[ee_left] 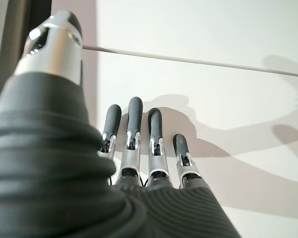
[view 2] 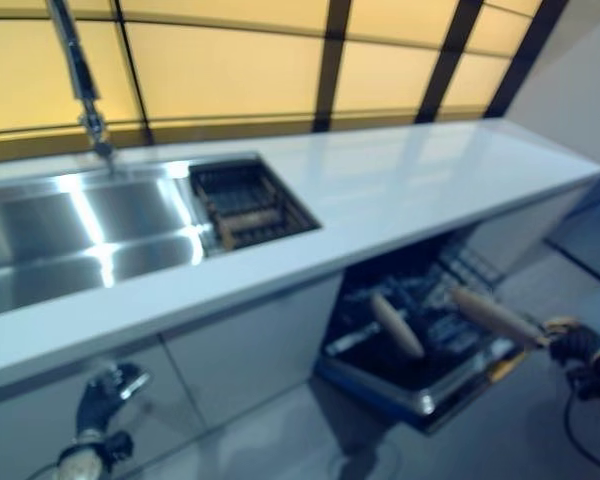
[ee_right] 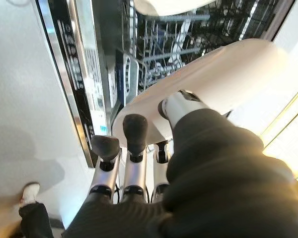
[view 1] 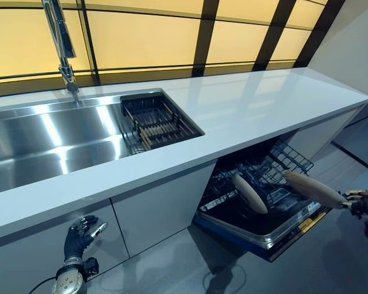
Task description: Take plates into dishwasher
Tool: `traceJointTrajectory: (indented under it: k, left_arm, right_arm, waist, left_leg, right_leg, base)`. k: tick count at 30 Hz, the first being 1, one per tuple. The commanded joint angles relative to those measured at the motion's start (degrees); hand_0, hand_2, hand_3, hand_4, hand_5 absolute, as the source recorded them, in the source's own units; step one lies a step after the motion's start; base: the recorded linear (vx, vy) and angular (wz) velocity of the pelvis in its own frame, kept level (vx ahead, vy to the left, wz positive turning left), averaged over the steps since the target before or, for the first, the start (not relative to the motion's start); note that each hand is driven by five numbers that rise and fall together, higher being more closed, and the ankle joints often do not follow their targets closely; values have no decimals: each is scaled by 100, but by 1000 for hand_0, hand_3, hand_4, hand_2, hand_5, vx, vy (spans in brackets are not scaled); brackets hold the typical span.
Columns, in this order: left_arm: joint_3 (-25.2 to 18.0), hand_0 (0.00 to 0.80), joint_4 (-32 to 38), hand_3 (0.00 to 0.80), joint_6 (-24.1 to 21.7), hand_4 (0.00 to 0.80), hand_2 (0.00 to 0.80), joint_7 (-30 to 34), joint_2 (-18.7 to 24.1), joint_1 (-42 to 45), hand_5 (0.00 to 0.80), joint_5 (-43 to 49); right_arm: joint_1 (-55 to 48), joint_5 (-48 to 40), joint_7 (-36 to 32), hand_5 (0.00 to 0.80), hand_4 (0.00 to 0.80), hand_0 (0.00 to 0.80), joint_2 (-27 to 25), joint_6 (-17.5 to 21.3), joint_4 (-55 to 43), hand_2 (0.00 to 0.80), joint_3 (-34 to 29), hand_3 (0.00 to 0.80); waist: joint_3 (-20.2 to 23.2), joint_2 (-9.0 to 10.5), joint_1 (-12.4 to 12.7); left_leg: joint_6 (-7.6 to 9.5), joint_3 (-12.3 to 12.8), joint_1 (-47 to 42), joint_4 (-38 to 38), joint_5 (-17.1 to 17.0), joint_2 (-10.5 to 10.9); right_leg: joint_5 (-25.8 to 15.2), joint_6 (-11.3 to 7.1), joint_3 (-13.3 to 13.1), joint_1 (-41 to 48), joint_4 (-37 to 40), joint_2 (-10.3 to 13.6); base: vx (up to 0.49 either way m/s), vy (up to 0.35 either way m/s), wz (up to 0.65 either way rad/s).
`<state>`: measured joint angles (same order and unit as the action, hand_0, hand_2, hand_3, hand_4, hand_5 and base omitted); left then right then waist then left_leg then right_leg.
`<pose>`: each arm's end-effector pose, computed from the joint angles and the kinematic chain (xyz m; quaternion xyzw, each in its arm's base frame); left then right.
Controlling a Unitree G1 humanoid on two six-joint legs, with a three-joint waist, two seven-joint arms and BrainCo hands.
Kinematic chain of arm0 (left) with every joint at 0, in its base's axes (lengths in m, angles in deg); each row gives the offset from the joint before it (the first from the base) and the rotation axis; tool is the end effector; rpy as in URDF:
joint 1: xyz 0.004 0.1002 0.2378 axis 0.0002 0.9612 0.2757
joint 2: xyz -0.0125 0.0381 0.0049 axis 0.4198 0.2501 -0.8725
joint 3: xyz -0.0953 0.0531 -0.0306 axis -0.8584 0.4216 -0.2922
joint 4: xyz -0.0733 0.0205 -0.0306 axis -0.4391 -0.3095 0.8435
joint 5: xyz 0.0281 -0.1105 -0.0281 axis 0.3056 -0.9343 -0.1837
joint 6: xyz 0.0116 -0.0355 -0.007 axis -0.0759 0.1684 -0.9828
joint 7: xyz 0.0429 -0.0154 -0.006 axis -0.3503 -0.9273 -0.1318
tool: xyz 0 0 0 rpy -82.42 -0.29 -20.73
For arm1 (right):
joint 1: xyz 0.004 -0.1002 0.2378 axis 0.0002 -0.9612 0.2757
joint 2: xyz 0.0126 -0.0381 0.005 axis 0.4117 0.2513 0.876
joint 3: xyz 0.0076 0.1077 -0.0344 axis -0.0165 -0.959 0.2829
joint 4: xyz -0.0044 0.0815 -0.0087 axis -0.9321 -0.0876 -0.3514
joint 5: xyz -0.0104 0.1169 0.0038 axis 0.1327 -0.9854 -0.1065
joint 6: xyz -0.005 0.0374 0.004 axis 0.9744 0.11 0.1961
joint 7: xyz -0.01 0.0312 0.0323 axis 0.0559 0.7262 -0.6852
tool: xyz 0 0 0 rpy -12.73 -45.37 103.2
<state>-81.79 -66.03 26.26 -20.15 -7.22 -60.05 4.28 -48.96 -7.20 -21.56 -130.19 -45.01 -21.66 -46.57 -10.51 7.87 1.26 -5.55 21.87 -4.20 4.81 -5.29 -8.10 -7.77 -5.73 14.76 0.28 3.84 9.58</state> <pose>0.1689 0.2789 -0.0290 0.0372 0.0597 0.1977 0.9777 0.2240 -0.4200 0.1092 -0.2475 0.2448 -0.1080 0.9312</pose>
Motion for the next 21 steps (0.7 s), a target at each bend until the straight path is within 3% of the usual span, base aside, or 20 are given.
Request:
traceJointTrajectory:
  k: [1,12,21]
  left_arm:
    - [5,0,458,0,-484,0,0,73,85,-1032,0,253]
    - [122,0,534,0,-621,0,0,105,114,-1156,0,276]
    - [174,0,729,0,-836,0,0,155,150,-1139,0,86]
  right_arm:
    - [776,-308,252,800,800,800,-291,83,-263,800,328,800]
    - [1212,-438,568,800,800,800,-98,-114,-339,800,585,800]
    - [1519,-660,1055,800,800,800,71,-153,-360,800,577,800]
  waist:
    - [-102,-249,109]
    - [-249,-396,173]
    - [-465,-639,264]
  left_leg:
    - [251,-541,215,-37,5,-100]
    - [162,-665,413,-23,-102,-85]
    - [90,-830,632,-23,-201,-52]
  right_leg:
    - [169,-436,222,-30,-769,429]
    - [240,-320,300,-77,-684,345]
    - [345,-190,357,-135,-673,267]
  base:
    - [-39,-46,1]
    - [-54,-48,7]
    - [-60,-44,4]
